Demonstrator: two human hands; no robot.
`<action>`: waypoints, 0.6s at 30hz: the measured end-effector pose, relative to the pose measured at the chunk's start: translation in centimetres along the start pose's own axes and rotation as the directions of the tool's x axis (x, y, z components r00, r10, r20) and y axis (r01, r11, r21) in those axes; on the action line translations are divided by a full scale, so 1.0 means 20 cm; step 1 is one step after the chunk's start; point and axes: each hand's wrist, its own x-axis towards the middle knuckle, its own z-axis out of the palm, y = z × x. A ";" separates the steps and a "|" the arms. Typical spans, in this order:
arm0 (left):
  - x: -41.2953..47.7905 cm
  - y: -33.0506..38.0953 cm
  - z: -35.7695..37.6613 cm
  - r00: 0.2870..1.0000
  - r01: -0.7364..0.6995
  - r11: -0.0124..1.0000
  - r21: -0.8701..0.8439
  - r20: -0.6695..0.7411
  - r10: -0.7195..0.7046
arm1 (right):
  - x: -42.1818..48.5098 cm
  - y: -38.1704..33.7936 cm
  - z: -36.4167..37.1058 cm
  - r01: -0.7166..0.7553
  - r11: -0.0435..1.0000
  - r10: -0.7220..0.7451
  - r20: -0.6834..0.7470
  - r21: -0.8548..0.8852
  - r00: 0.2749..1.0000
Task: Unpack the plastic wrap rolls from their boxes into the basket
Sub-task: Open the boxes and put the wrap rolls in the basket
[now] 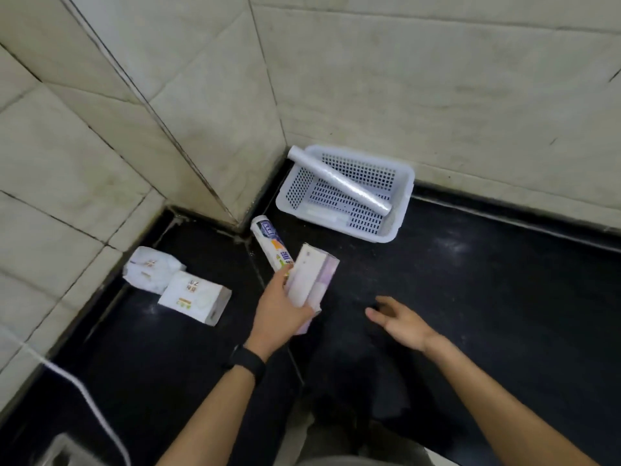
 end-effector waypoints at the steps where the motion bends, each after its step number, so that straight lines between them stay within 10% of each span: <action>1: -0.04 0.03 0.06 0.998 -0.060 0.997 0.051 0.033 0.059 | -0.06 -0.03 -0.02 0.015 0.986 -0.020 0.026 0.167 0.999; 4: -0.14 0.06 0.23 0.978 -0.189 0.966 0.178 0.128 0.168 | -0.22 -0.05 -0.07 0.124 0.898 -0.145 0.016 0.423 0.989; 14: -0.32 0.16 0.56 0.809 -0.585 0.648 0.489 0.290 0.511 | -0.54 0.18 -0.12 0.270 0.880 -0.167 -0.277 0.390 0.946; 18: -0.35 0.18 0.60 0.820 -0.572 0.681 0.458 0.337 0.462 | -0.58 0.24 -0.11 0.311 0.881 -0.177 -0.362 0.356 0.915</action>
